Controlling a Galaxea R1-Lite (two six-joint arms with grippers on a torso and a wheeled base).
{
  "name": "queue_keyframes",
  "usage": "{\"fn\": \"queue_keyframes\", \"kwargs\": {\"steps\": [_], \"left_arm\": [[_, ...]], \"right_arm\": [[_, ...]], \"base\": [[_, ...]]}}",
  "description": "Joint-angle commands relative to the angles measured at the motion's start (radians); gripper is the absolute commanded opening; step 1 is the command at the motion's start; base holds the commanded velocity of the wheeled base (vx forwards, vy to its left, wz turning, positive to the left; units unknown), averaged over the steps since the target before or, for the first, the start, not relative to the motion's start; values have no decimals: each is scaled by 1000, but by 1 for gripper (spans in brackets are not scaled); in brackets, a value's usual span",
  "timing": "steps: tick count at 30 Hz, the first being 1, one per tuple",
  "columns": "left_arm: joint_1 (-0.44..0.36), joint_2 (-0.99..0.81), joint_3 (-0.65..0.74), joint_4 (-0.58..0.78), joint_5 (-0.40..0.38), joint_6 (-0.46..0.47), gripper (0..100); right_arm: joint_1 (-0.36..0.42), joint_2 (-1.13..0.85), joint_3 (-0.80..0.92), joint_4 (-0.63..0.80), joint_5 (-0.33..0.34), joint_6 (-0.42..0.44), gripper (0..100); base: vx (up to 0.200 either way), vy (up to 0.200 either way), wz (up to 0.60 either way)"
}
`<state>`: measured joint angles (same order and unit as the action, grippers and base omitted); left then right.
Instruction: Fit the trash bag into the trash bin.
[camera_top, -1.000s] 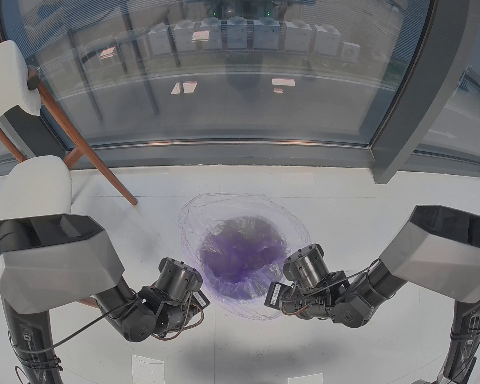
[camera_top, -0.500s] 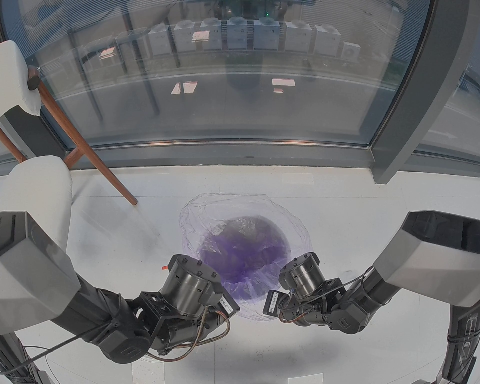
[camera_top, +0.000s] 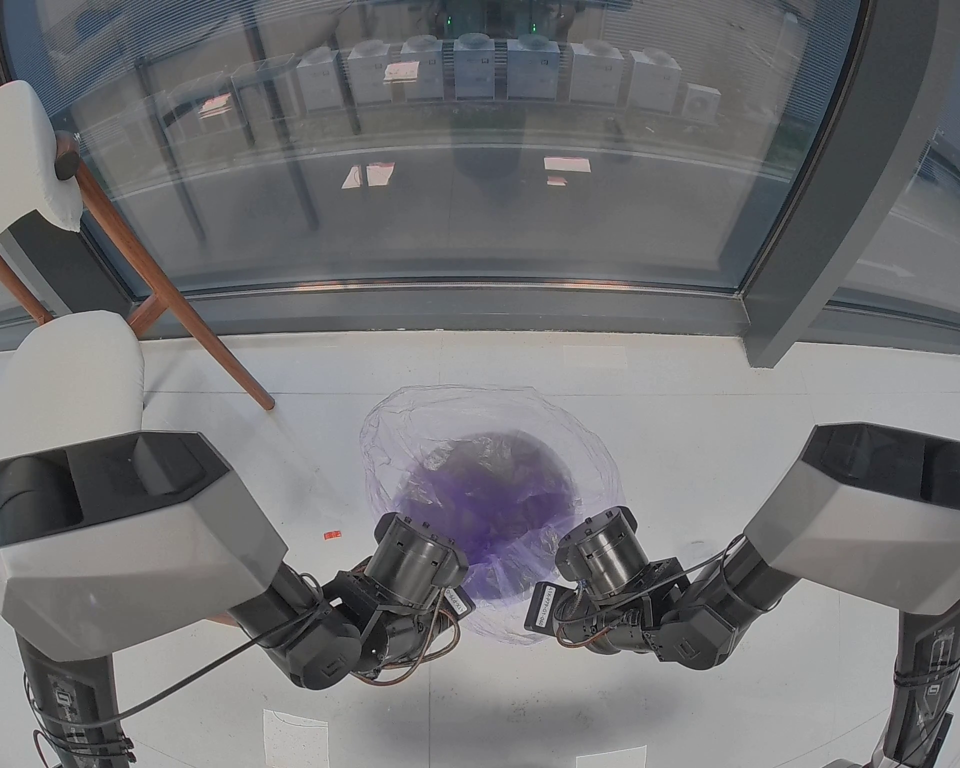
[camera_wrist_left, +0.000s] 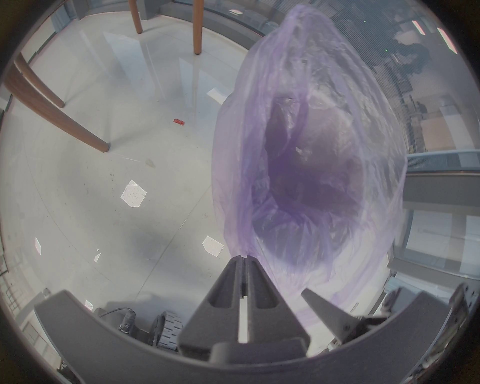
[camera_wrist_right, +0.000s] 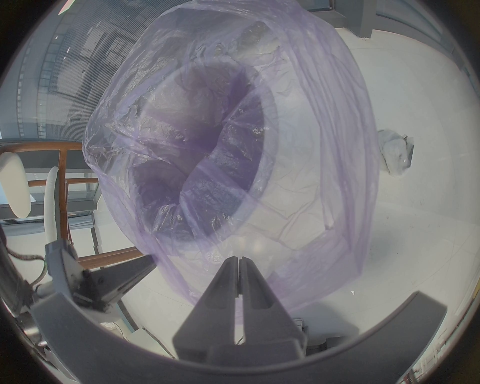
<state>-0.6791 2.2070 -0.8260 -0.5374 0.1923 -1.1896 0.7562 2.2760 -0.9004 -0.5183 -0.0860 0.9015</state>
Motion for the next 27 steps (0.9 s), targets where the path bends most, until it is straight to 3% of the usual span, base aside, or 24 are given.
{"fn": "queue_keyframes", "kwargs": {"steps": [1, 11, 19, 27], "left_arm": [[13, 7, -30, -1, -7, -24, 0], [21, -21, -62, 1, -21, -24, 0], [53, 17, -171, 2, -21, -39, 0], [58, 97, -173, 13, -27, -10, 0]], "right_arm": [[3, -3, 0, 0, 0, 0, 0], [3, 2, -2, 0, 0, 0, 0], [-5, 4, 0, 0, 0, -1, 0], [-6, 5, 0, 0, 0, 0, 0]], "base": [[0, 0, 0], [0, 0, 0], [0, 0, 0], [0, 0, 0]]}}
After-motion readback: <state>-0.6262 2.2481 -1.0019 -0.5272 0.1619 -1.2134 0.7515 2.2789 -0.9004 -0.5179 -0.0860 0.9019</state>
